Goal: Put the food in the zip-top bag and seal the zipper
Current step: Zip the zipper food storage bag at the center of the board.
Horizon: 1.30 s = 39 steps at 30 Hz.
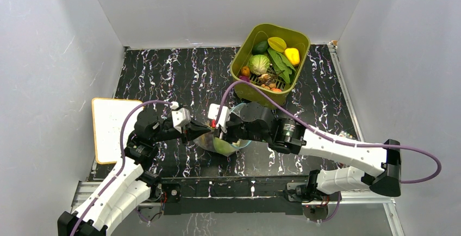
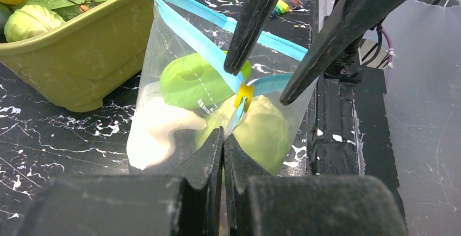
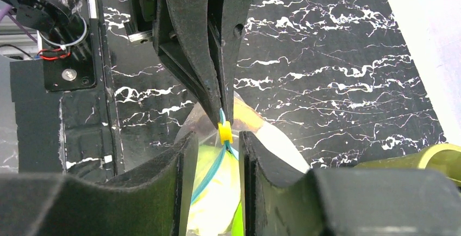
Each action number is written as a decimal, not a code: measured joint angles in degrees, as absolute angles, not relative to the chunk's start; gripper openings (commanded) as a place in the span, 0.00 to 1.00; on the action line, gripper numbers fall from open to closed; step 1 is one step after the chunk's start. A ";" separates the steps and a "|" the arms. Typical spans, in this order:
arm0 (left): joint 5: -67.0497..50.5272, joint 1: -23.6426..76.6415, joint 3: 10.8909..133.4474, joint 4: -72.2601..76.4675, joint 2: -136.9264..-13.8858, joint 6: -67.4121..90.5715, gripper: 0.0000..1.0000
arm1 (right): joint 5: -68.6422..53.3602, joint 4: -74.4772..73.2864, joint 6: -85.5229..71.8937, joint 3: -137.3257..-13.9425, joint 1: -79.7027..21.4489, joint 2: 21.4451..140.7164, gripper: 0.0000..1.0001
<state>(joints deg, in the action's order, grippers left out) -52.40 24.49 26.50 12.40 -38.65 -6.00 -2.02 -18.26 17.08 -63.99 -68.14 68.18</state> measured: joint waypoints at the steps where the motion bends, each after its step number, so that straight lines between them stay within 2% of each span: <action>1: -52.49 24.49 26.50 12.40 -38.65 -6.02 0.00 | -2.11 -18.26 17.74 -63.99 -68.14 68.47 0.29; 8: -53.12 24.49 26.44 12.36 -38.52 -6.11 0.00 | -3.01 -18.13 19.68 -63.99 -68.14 70.13 0.19; 12: -52.86 24.49 25.67 12.47 -37.17 -6.09 0.00 | -3.42 -17.63 20.36 -63.96 -68.14 70.50 0.03; 14: -52.80 24.49 25.19 12.67 -36.49 -5.91 0.00 | -3.42 -17.58 20.69 -63.96 -68.14 70.54 0.00; 20: -51.79 24.51 23.68 15.49 -35.48 -4.01 0.00 | -1.87 -16.58 20.91 -62.63 -68.14 69.93 0.00; 21: -51.70 24.53 23.33 16.10 -35.29 -3.60 0.02 | -1.69 -16.49 20.88 -62.33 -68.14 69.73 0.00; 24: -51.79 24.60 23.07 17.30 -35.22 -2.74 0.21 | -1.96 -16.45 20.86 -62.06 -68.10 69.17 0.00; 26: -52.12 24.60 23.11 18.50 -35.22 -2.79 0.30 | -2.68 -16.64 20.69 -62.02 -67.92 68.71 0.00; 31: -54.96 24.60 24.34 18.92 -37.54 -3.97 0.31 | -4.69 -16.86 20.21 -62.02 -67.72 68.40 0.00; 32: -55.59 24.60 24.69 19.09 -38.24 -4.05 0.30 | -4.93 -16.95 20.03 -62.02 -67.70 68.38 0.00; 33: -56.07 24.60 24.88 19.38 -38.81 -4.03 0.25 | -5.04 -16.97 19.97 -62.02 -67.70 68.38 0.00; 36: -57.25 24.60 25.17 20.12 -39.90 -3.84 0.00 | -5.61 -16.97 19.55 -62.02 -67.70 68.38 0.00; 39: -58.46 24.60 25.21 20.78 -40.01 -3.60 0.00 | -5.63 -16.97 19.33 -62.02 -67.53 68.38 0.00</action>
